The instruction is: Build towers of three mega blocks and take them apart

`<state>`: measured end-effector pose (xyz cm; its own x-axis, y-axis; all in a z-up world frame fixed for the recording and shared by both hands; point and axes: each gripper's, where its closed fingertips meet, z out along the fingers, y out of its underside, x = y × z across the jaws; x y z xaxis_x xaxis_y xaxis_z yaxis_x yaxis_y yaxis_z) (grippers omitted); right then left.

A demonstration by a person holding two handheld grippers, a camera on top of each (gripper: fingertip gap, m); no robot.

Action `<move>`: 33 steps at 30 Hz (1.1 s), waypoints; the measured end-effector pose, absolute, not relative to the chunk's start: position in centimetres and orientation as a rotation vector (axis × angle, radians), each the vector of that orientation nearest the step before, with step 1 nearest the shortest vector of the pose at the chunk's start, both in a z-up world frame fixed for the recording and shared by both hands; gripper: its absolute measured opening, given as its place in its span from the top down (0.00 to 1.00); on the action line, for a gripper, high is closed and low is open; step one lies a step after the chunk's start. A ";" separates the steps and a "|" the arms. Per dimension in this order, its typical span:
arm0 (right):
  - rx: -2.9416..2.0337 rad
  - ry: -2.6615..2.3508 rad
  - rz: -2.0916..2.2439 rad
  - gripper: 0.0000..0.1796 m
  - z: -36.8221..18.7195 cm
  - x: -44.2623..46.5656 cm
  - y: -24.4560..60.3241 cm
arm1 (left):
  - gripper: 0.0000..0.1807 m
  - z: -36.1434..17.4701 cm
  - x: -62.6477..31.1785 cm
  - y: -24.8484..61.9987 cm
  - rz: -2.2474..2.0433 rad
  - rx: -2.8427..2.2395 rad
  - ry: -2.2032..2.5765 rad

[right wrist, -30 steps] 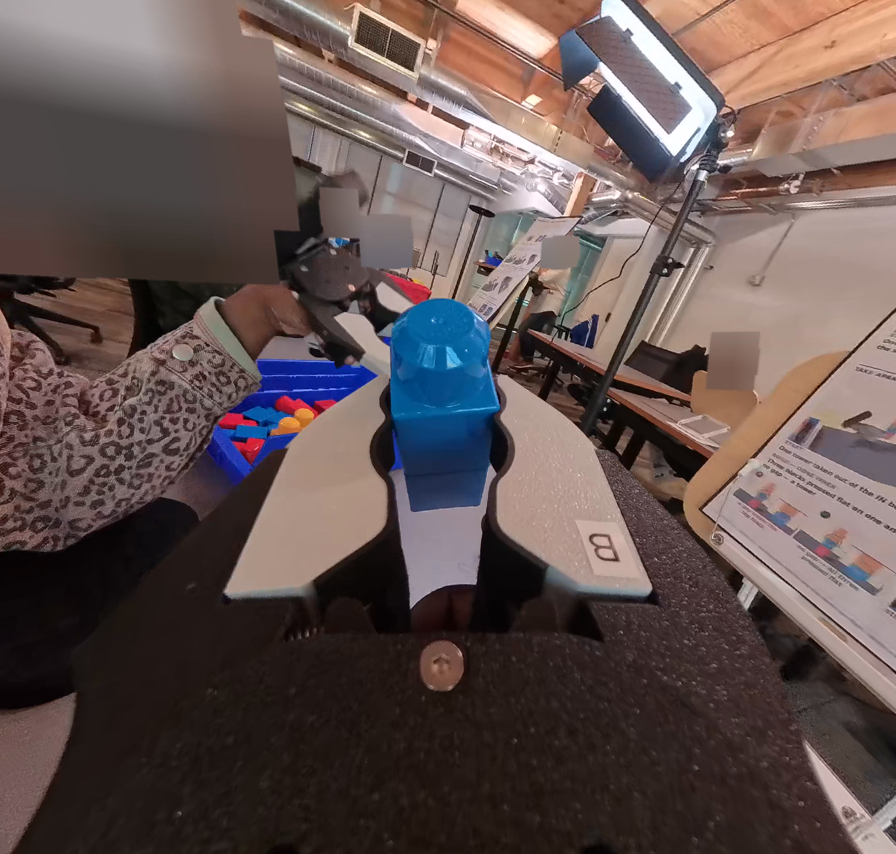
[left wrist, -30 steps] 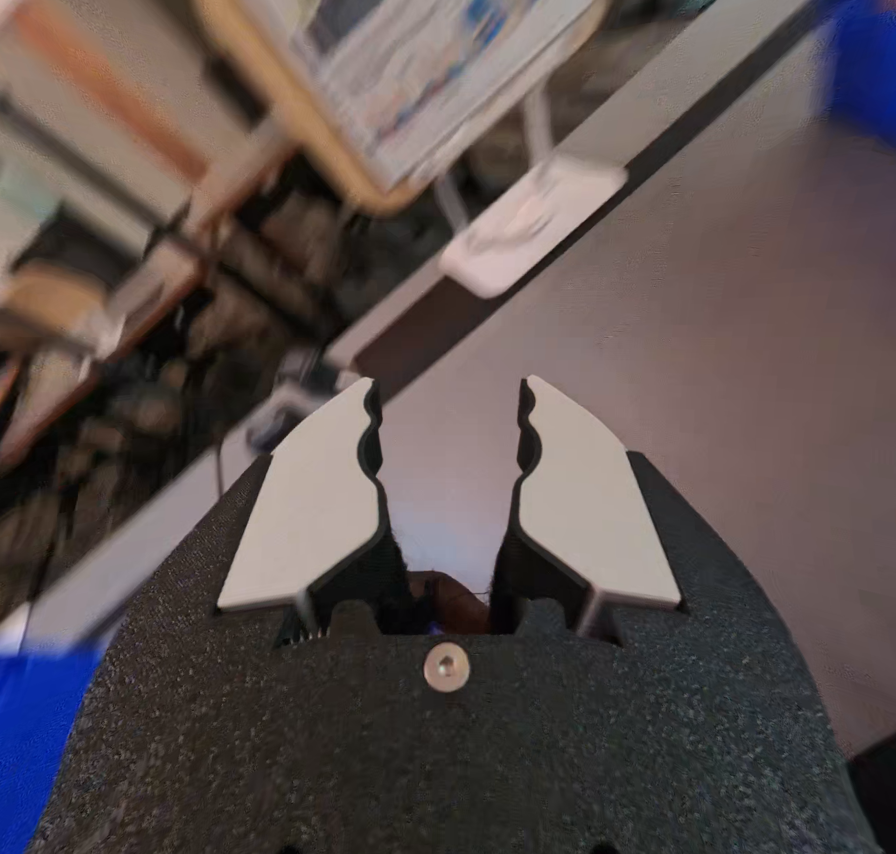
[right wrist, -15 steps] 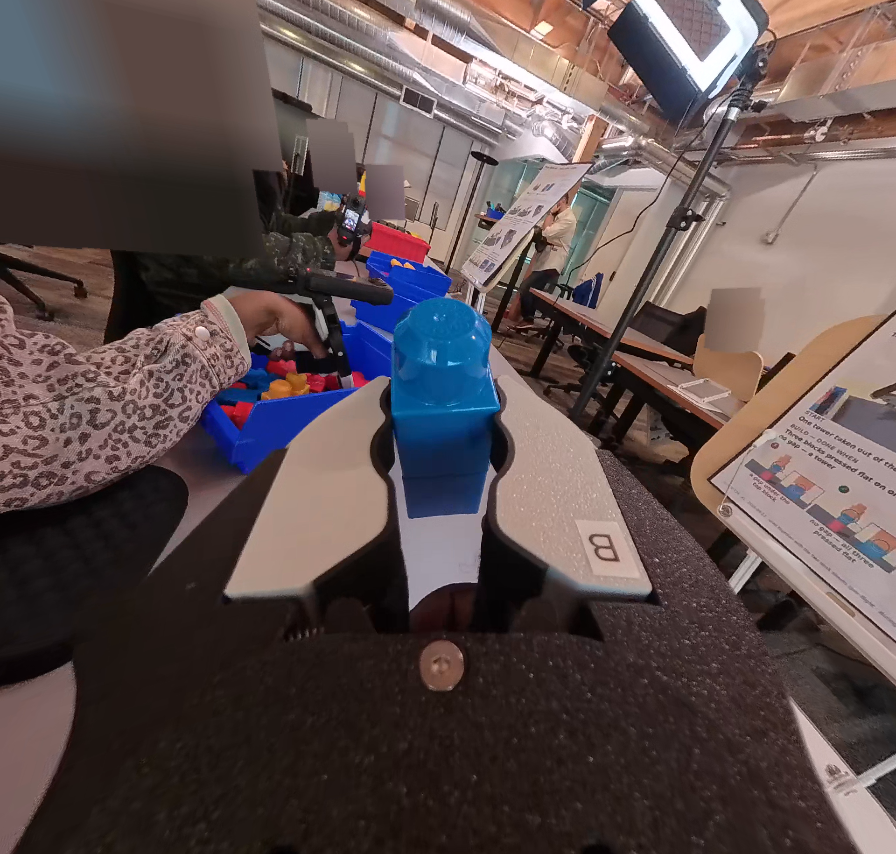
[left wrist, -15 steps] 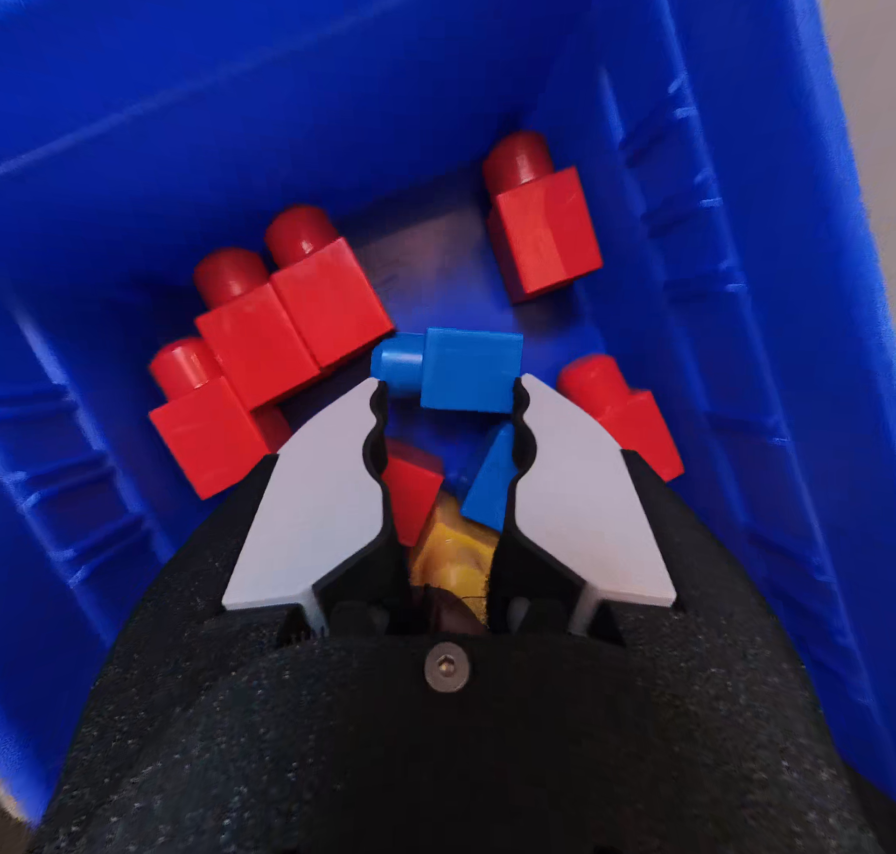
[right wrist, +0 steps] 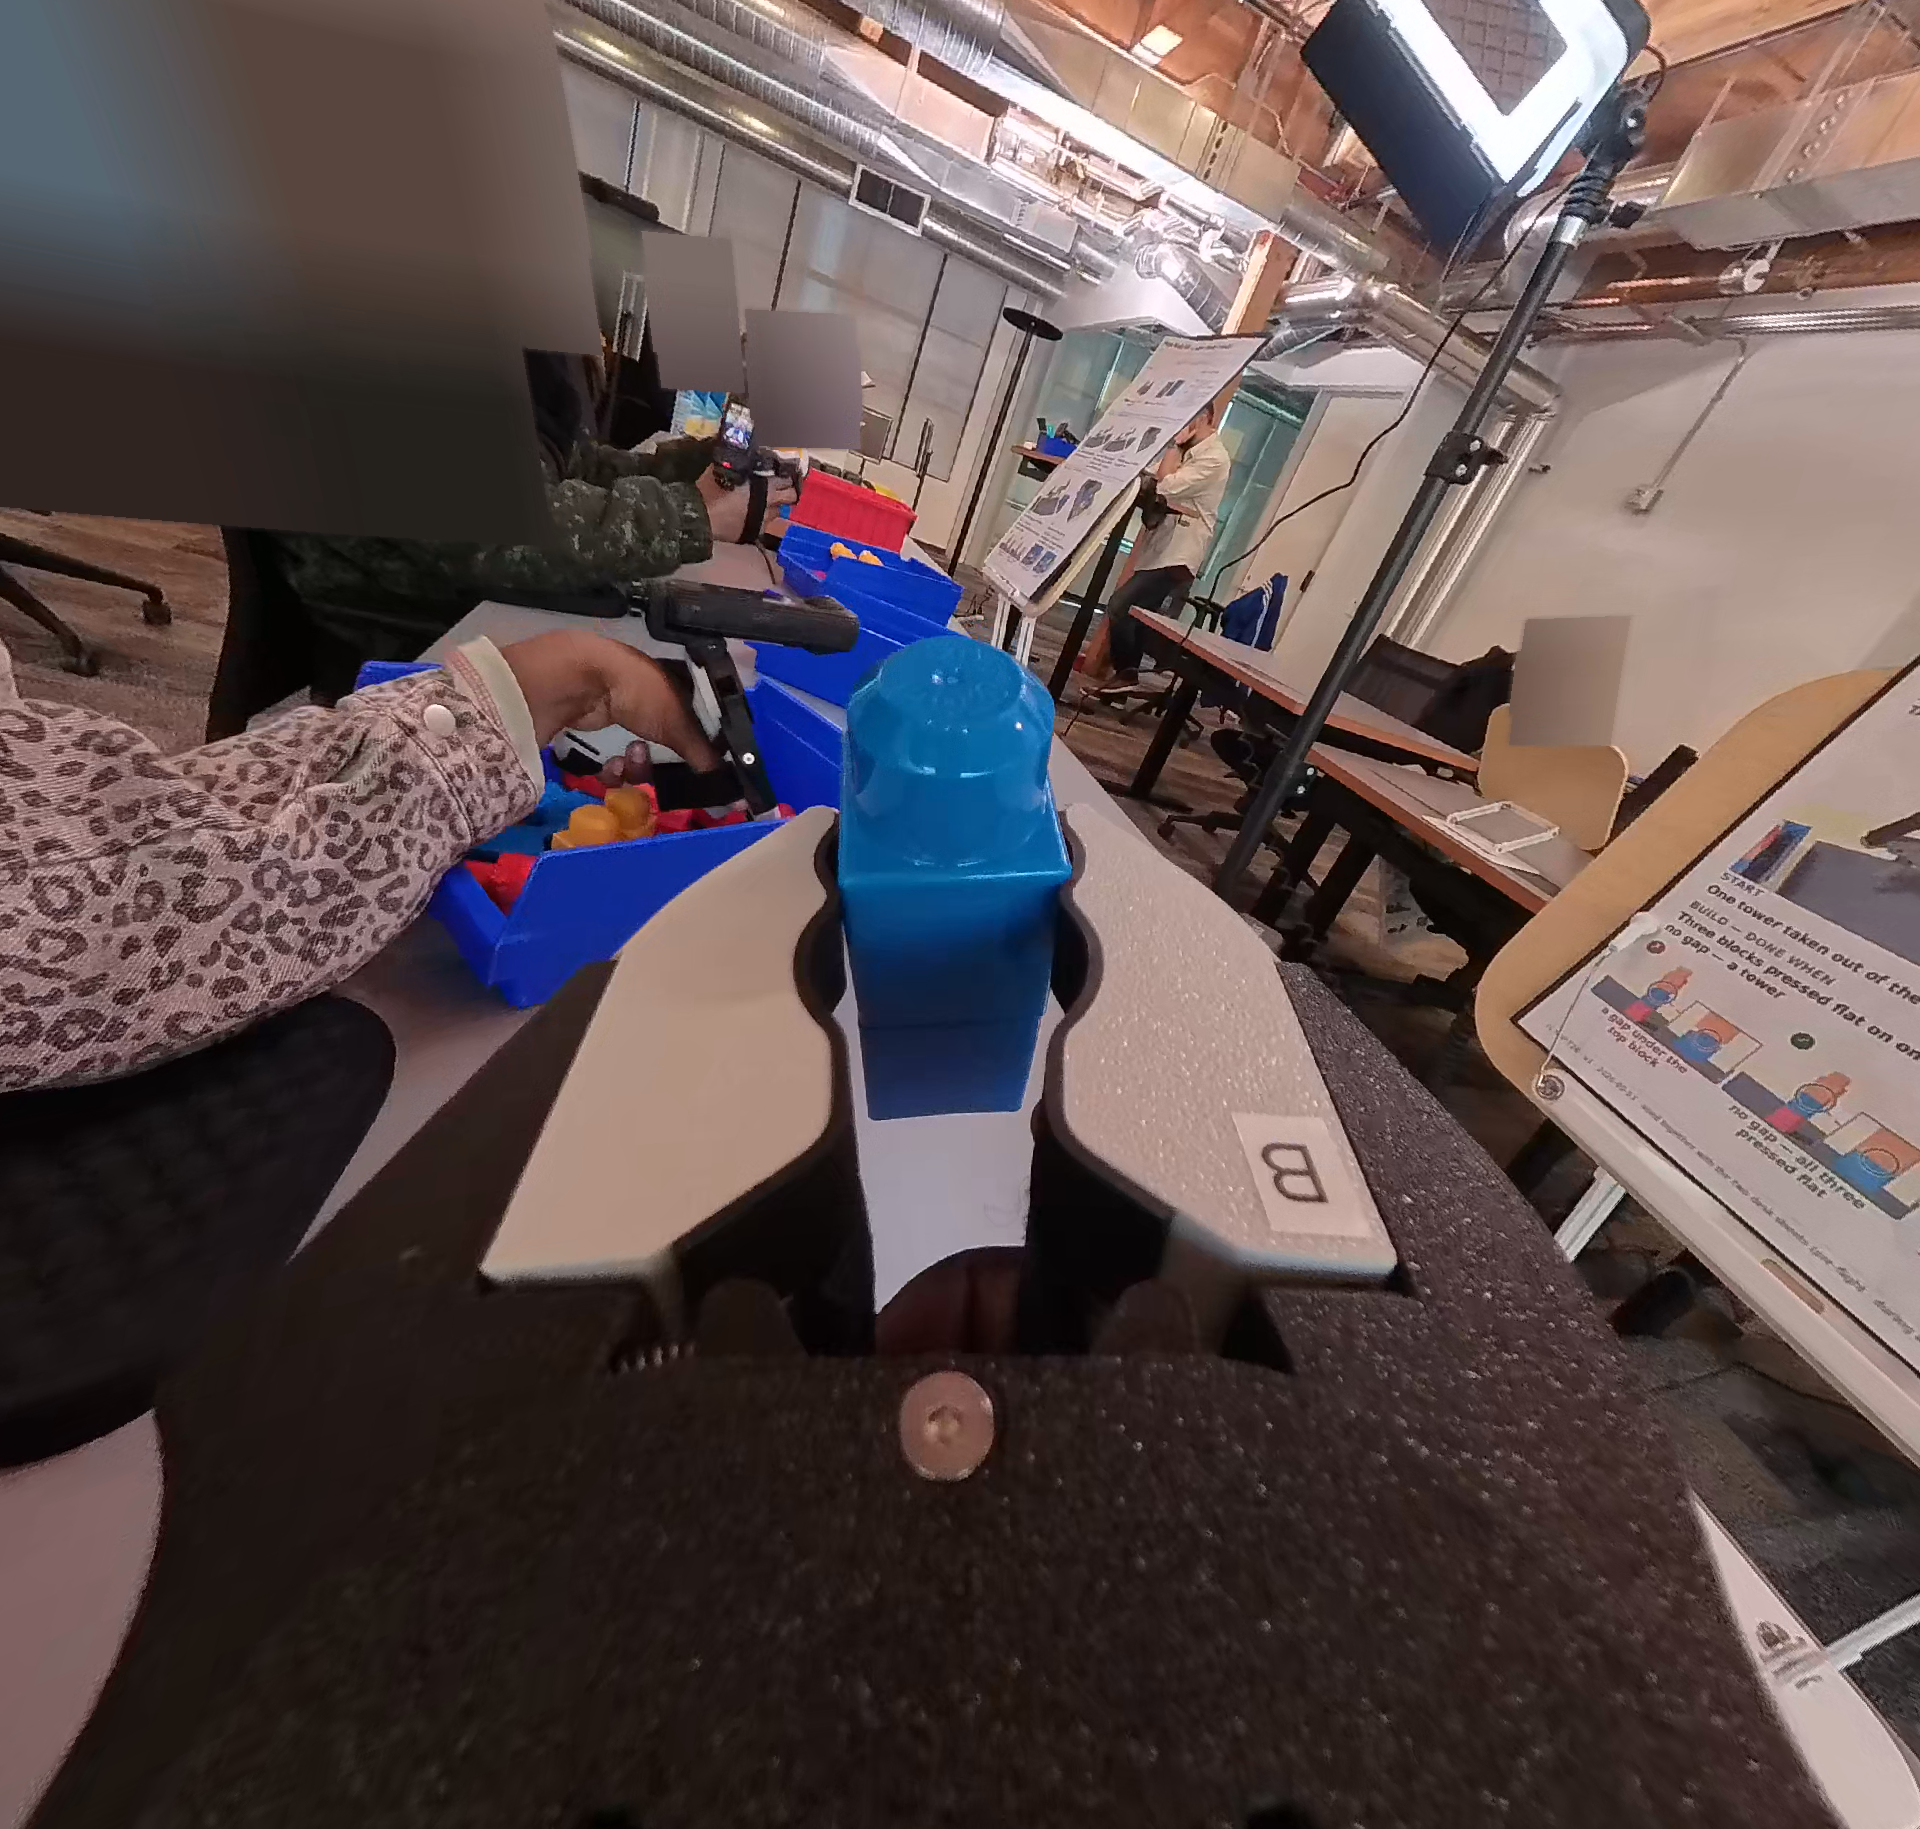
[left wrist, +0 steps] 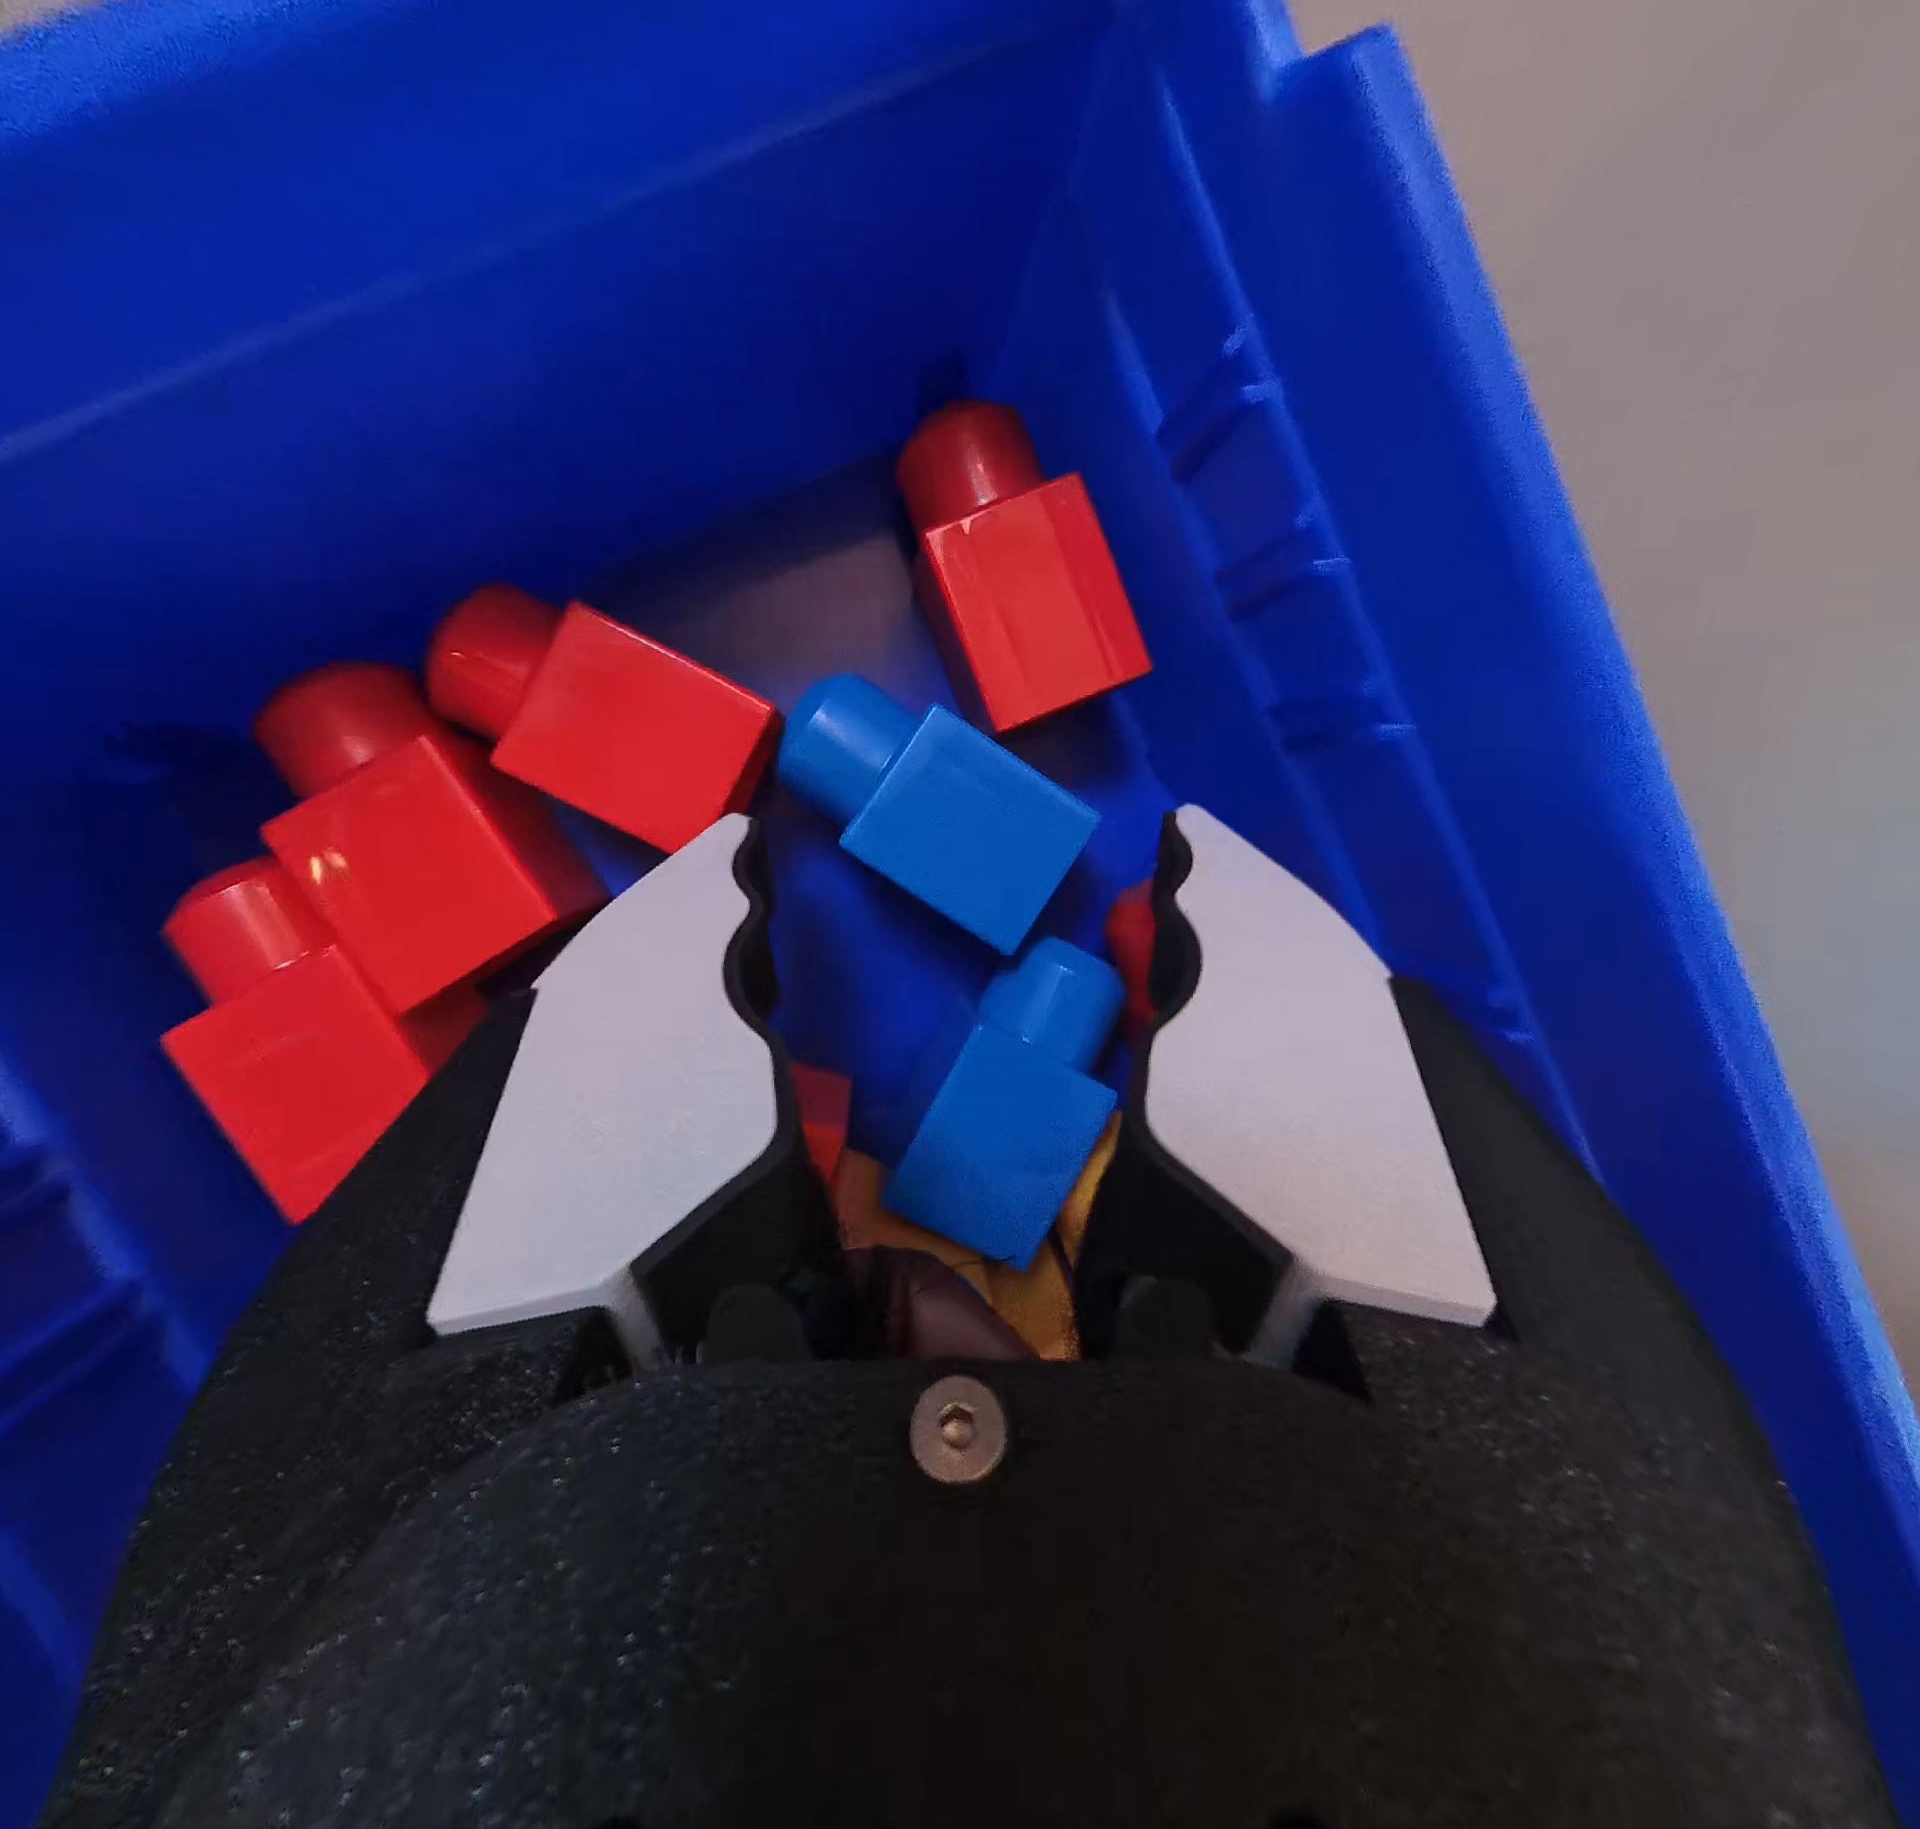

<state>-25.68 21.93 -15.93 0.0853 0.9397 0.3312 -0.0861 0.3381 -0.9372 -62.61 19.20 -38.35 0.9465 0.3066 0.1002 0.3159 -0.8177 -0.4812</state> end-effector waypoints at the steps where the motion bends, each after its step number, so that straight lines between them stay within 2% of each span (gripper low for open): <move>1: -0.921 -1.233 0.948 0.80 -16.0 -25.7 21.9 | 0.60 -38.9 -62.5 19.2 -0.025 -2.617 -0.442; 9: -0.930 -1.237 0.944 0.80 -16.2 -25.7 22.1 | 0.71 -39.4 -63.1 19.5 0.041 -2.619 -0.396; 12: -0.937 -1.254 0.947 0.80 -16.5 -26.0 22.0 | 0.71 -37.1 -62.9 19.6 -0.036 -2.501 -0.389; 15: -0.945 -1.278 0.964 0.80 -16.9 -26.5 21.7 | 0.71 -30.1 -62.2 21.1 -0.141 -2.140 -0.332; 20: -0.951 -1.345 1.115 0.80 -17.3 -29.2 19.4 | 0.71 -13.2 -55.2 18.9 -0.456 -1.189 0.110; 22: -0.973 -1.398 1.206 0.80 -17.8 -30.8 17.9 | 0.71 -10.1 -52.7 17.0 -0.513 -0.976 0.224; 33: -1.153 -1.470 1.400 0.80 -19.3 -36.5 13.7 | 0.71 -9.7 -38.8 16.3 -0.656 -0.857 0.779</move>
<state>-36.53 13.66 -19.27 -0.2789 0.9592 -0.0462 0.0933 -0.0208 -0.9954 -38.78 16.32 -9.70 0.5537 -0.7661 -0.3263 0.1914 0.4985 -0.8455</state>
